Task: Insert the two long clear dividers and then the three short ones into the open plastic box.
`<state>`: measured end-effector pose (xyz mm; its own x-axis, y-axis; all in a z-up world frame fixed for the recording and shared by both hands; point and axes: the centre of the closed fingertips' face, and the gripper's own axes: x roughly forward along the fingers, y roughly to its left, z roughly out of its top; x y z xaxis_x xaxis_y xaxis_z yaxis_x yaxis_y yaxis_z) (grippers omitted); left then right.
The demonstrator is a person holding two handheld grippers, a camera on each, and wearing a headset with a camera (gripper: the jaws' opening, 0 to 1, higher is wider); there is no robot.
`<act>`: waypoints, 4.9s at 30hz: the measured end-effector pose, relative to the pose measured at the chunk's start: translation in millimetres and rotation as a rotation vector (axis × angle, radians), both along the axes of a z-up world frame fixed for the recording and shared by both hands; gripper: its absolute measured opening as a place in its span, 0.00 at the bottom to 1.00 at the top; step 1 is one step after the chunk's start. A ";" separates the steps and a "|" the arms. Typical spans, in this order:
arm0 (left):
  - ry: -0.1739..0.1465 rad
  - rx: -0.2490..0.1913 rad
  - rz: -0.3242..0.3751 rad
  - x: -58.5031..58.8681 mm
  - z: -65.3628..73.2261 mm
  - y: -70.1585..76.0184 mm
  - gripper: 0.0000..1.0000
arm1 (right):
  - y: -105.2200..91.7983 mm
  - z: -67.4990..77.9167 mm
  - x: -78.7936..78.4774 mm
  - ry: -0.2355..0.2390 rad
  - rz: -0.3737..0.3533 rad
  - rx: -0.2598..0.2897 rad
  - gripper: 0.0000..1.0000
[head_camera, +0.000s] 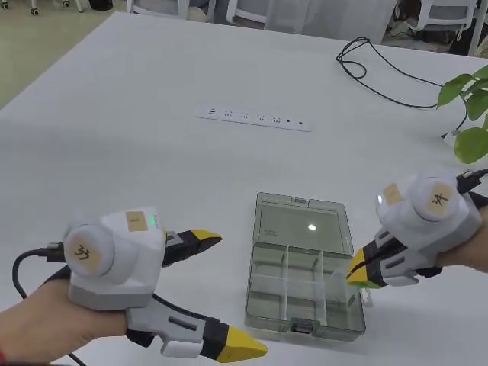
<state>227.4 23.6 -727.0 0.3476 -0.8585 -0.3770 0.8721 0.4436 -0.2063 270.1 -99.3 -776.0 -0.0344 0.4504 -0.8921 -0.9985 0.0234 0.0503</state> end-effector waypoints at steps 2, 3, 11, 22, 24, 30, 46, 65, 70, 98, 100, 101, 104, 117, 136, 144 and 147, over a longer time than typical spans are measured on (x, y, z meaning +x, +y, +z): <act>0.001 -0.001 -0.001 -0.1 0.2 -0.1 1.00 | 0.3 0.1 -0.1 -0.006 0.002 0.004 0.03; 0.001 -0.002 -0.001 -0.1 0.5 -0.3 1.00 | 0.5 0.2 -0.5 -0.010 0.004 0.005 0.03; 0.003 -0.007 -0.002 -1.4 1.0 -1.4 1.00 | 1.5 -0.7 -2.9 -0.030 -0.002 0.024 0.03; 0.005 -0.005 0.002 -2.4 0.9 -0.1 0.99 | 2.8 -11.3 -2.0 -0.039 0.000 0.023 0.03; 0.006 -0.007 0.003 -2.7 1.3 0.7 0.99 | 3.1 -13.6 -2.5 -0.037 -0.002 0.022 0.03; 0.007 -0.003 0.006 -2.2 -0.1 2.5 1.00 | 3.9 -22.5 -2.9 -0.035 -0.002 0.022 0.03; 0.013 -0.003 -0.001 -3.9 -0.2 1.3 0.99 | 5.1 -37.2 -4.3 -0.070 0.066 -0.014 0.03; 0.013 -0.005 0.000 -4.4 1.0 2.0 0.99 | 5.6 -35.9 -3.3 -0.058 0.062 -0.028 0.03; 0.014 -0.010 0.003 -4.7 1.0 1.5 0.98 | 4.5 -26.4 -3.1 -0.048 0.057 -0.030 0.03; 0.002 -0.020 0.008 -1.6 4.3 1.3 0.97 | 3.2 -23.6 -4.1 0.000 0.115 -0.094 0.03; 0.005 -0.021 0.010 -1.7 3.9 1.7 0.98 | 2.8 -27.1 -4.2 -0.010 0.120 -0.089 0.03; 0.005 -0.021 0.010 -1.7 3.8 1.8 0.98 | 2.9 -28.3 -4.3 -0.013 0.122 -0.087 0.03; 0.007 -0.020 0.011 -1.8 2.8 2.5 0.98 | 2.7 -33.0 -3.9 -0.022 0.114 -0.082 0.03; 0.013 -0.016 0.008 -2.2 1.5 2.0 0.98 | 2.6 -43.8 -3.4 -0.022 0.088 -0.085 0.03; 0.013 -0.001 0.012 -1.6 -0.4 7.6 0.99 | 1.6 -10.4 2.1 -0.064 -0.035 0.040 0.10; 0.010 0.011 0.013 -0.7 1.0 11.5 1.00 | -16.2 18.2 1.9 -0.106 -0.135 0.124 0.17; 0.010 0.017 0.012 -0.9 1.4 12.8 1.00 | -23.8 26.7 1.5 -0.120 -0.181 0.156 0.20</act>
